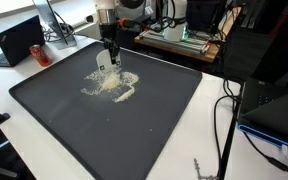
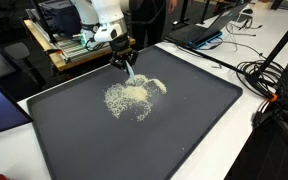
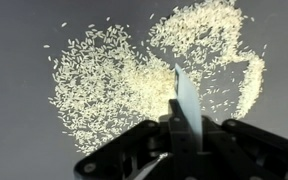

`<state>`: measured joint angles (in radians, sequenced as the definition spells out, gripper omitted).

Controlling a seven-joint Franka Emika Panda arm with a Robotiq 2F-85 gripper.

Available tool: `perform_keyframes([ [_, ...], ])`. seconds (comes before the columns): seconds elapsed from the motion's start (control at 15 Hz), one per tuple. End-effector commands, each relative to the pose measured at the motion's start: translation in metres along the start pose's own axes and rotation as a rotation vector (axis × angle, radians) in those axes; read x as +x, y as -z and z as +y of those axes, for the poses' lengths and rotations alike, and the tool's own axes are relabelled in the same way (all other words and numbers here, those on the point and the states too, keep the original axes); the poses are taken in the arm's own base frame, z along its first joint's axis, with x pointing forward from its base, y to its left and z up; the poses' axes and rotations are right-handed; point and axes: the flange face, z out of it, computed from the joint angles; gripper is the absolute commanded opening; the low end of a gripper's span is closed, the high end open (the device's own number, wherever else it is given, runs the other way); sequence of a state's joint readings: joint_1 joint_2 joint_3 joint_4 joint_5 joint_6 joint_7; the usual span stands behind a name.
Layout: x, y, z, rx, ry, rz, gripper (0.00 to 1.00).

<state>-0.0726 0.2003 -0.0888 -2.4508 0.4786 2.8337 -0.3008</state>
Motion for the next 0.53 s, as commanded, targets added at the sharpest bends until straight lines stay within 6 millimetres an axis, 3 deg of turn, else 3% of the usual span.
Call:
perform_keyframes([
  [0.0,0.014,-0.024,-0.004,-0.049,-0.012,-0.019,0.01],
  [0.47,0.029,-0.048,-0.005,-0.11,-0.03,-0.056,0.01],
])
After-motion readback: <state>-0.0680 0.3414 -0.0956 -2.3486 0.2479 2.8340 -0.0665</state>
